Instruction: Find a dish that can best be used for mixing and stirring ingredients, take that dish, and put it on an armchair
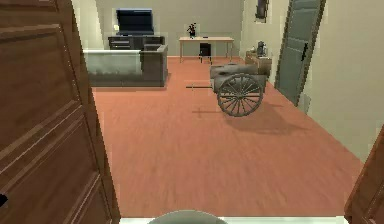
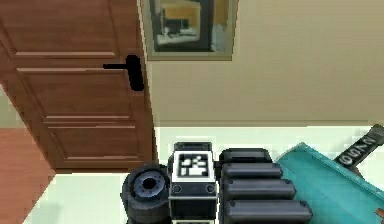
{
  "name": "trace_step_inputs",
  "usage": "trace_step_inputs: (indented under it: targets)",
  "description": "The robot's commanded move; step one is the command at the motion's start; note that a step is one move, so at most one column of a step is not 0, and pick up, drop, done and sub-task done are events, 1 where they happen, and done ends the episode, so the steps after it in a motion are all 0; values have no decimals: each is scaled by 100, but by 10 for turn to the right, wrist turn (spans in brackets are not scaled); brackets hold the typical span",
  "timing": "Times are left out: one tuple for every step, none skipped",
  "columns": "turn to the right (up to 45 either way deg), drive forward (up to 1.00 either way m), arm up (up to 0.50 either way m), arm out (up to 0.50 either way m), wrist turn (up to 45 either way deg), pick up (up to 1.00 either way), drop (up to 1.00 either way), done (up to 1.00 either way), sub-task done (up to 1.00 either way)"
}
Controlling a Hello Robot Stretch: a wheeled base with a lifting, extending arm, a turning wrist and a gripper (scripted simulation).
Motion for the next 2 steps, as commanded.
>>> trace_step_inputs:
  targets:
    - [0,100,0,0,0,0,0,0,0]
    - [0,50,0,0,0,0,0,0,0]
